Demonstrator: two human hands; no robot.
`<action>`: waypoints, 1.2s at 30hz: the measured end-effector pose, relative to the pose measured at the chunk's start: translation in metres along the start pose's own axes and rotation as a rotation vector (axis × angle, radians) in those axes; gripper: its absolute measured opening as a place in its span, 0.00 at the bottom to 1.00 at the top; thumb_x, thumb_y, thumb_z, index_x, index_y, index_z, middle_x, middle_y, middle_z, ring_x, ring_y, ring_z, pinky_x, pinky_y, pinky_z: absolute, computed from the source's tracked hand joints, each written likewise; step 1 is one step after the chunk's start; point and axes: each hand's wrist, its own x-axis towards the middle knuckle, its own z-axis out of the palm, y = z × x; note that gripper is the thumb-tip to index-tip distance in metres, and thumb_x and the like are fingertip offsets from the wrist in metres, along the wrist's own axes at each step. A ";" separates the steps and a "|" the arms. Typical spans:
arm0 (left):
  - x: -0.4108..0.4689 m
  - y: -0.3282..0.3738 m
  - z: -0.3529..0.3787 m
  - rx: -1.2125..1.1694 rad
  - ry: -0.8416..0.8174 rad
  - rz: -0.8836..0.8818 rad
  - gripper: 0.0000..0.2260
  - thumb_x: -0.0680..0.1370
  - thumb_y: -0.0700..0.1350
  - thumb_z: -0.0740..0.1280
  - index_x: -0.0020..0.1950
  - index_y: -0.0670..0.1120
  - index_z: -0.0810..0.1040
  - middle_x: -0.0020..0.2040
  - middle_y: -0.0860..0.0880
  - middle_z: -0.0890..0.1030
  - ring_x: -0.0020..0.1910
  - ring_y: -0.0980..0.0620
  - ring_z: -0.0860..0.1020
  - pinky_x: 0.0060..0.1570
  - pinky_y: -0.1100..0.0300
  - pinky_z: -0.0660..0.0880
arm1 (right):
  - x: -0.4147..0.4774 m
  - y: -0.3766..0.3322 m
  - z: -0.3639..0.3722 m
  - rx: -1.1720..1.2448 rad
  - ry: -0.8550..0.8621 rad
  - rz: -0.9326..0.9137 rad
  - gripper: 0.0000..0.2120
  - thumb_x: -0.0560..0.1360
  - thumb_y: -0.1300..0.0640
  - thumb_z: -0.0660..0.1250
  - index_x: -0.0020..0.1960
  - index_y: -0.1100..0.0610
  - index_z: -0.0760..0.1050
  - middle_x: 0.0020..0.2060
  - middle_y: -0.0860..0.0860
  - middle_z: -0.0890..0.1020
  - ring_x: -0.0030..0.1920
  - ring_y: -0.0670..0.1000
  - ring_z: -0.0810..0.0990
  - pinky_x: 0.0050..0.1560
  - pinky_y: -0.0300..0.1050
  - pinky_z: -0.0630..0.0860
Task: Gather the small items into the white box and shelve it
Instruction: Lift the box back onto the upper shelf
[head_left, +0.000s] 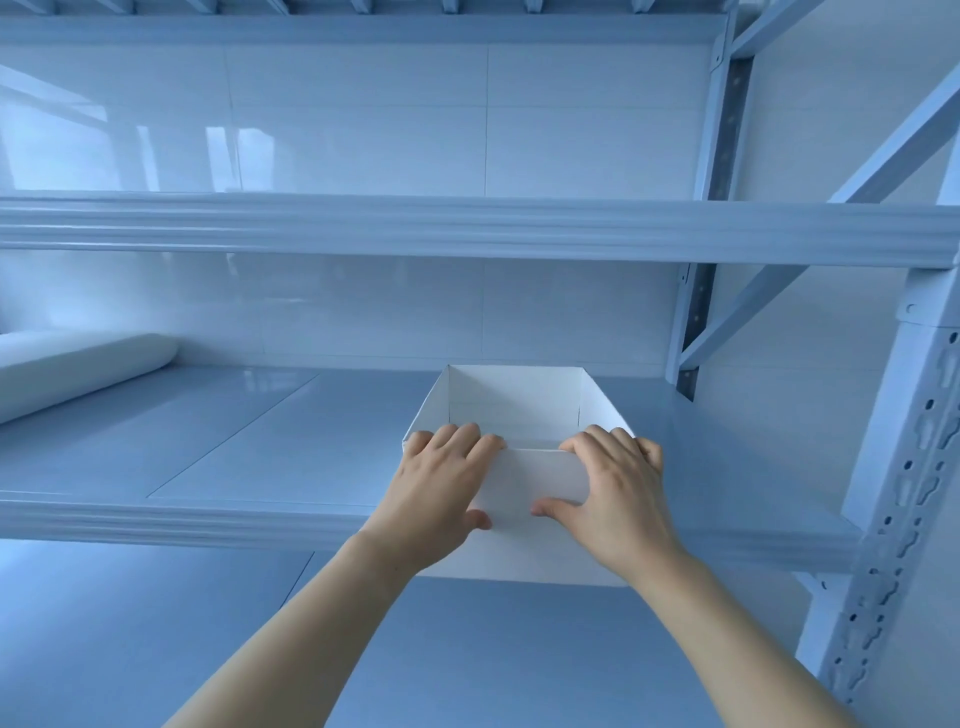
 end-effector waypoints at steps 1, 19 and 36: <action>0.001 0.001 -0.003 -0.004 0.002 0.006 0.28 0.63 0.52 0.77 0.57 0.51 0.67 0.46 0.53 0.70 0.45 0.50 0.68 0.50 0.58 0.60 | 0.000 0.000 -0.003 0.000 0.003 -0.002 0.26 0.52 0.42 0.79 0.43 0.51 0.72 0.37 0.44 0.76 0.40 0.51 0.75 0.43 0.40 0.52; -0.023 0.036 -0.042 -0.083 0.066 0.162 0.31 0.63 0.52 0.77 0.61 0.50 0.68 0.47 0.52 0.73 0.45 0.49 0.70 0.47 0.58 0.58 | -0.038 -0.023 -0.073 -0.144 0.087 0.033 0.28 0.52 0.41 0.79 0.45 0.53 0.73 0.38 0.46 0.77 0.41 0.53 0.77 0.44 0.39 0.54; -0.072 0.168 -0.120 -0.091 0.201 0.240 0.32 0.60 0.52 0.79 0.59 0.49 0.71 0.45 0.52 0.73 0.43 0.49 0.70 0.46 0.57 0.64 | -0.121 -0.016 -0.219 -0.163 0.165 0.012 0.27 0.55 0.42 0.79 0.46 0.54 0.73 0.39 0.48 0.77 0.42 0.54 0.76 0.48 0.41 0.57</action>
